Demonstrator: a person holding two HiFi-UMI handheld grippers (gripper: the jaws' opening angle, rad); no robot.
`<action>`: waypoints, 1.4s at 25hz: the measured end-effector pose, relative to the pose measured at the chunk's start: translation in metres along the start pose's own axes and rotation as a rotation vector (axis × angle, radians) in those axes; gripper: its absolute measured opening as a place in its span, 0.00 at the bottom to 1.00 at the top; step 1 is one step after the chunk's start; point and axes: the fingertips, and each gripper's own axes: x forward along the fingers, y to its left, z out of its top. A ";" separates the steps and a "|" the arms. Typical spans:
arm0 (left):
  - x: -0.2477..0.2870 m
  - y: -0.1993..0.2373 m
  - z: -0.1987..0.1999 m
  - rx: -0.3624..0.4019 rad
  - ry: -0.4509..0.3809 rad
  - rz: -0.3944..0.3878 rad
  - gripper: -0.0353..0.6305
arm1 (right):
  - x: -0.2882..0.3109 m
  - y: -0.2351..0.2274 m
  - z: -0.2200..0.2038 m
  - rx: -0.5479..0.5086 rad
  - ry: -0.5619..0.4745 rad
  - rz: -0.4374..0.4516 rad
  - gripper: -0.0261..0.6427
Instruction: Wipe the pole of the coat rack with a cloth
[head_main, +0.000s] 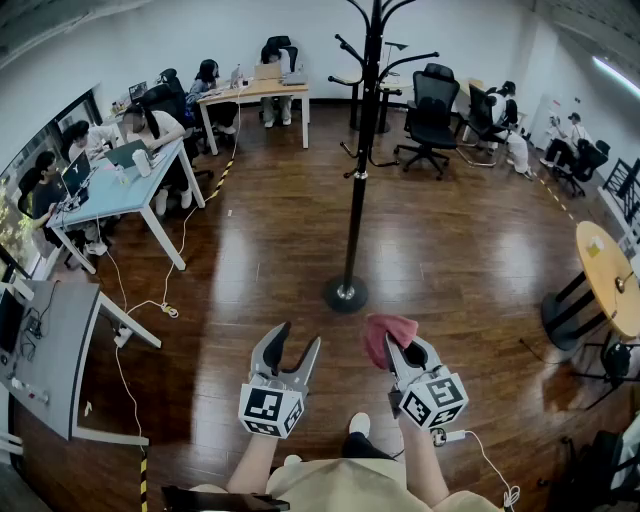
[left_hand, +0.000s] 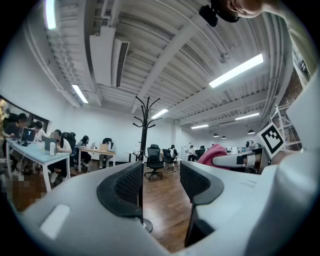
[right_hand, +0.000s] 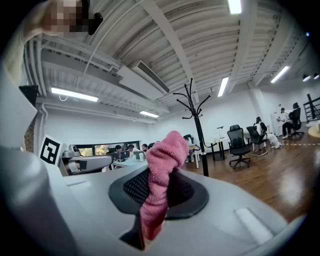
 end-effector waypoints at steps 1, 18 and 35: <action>0.015 -0.013 0.006 0.011 -0.013 -0.006 0.38 | 0.000 -0.018 0.009 -0.009 -0.012 0.001 0.12; 0.149 -0.045 -0.005 0.009 0.030 0.047 0.38 | 0.056 -0.149 0.005 0.071 0.019 0.096 0.12; 0.307 0.090 -0.028 -0.083 0.027 -0.020 0.37 | 0.253 -0.218 0.004 -0.015 0.113 0.058 0.12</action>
